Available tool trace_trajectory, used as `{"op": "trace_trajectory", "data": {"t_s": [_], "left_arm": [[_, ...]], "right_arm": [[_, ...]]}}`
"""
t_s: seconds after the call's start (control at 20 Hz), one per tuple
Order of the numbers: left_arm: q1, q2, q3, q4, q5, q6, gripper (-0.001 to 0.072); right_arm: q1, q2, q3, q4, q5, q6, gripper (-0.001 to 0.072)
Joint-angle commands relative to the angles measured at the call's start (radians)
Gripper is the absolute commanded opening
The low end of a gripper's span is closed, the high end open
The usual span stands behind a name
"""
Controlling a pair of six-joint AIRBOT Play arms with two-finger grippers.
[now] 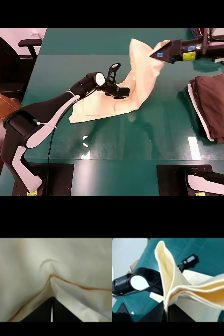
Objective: Fold the shirts.
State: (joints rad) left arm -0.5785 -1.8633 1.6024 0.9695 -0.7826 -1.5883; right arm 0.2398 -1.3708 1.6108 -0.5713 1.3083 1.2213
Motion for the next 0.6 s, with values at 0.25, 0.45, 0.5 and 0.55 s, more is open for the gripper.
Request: {"op": "trace_trajectory", "data": {"t_s": [0.25,0.45,0.5,0.55], "left_arm": [[0.256,0.245,0.037,0.297,-0.127,-0.054,0.0022],[0.49,0.457,0.037,0.372,-0.189,-0.053,0.0023],[0.532,0.494,0.037,0.373,-0.197,-0.053,0.0023],[0.569,0.528,0.037,0.373,-0.206,-0.053,0.0023]], "right_arm": [[0.268,-0.023,0.011,0.005,-0.239,0.002,0.0018],[0.492,-0.17,0.03,0.099,-0.42,-0.071,0.0019],[0.544,-0.227,0.068,0.099,-0.428,-0.111,0.0025],[0.589,-0.289,0.121,0.098,-0.414,-0.159,0.0176]]}}
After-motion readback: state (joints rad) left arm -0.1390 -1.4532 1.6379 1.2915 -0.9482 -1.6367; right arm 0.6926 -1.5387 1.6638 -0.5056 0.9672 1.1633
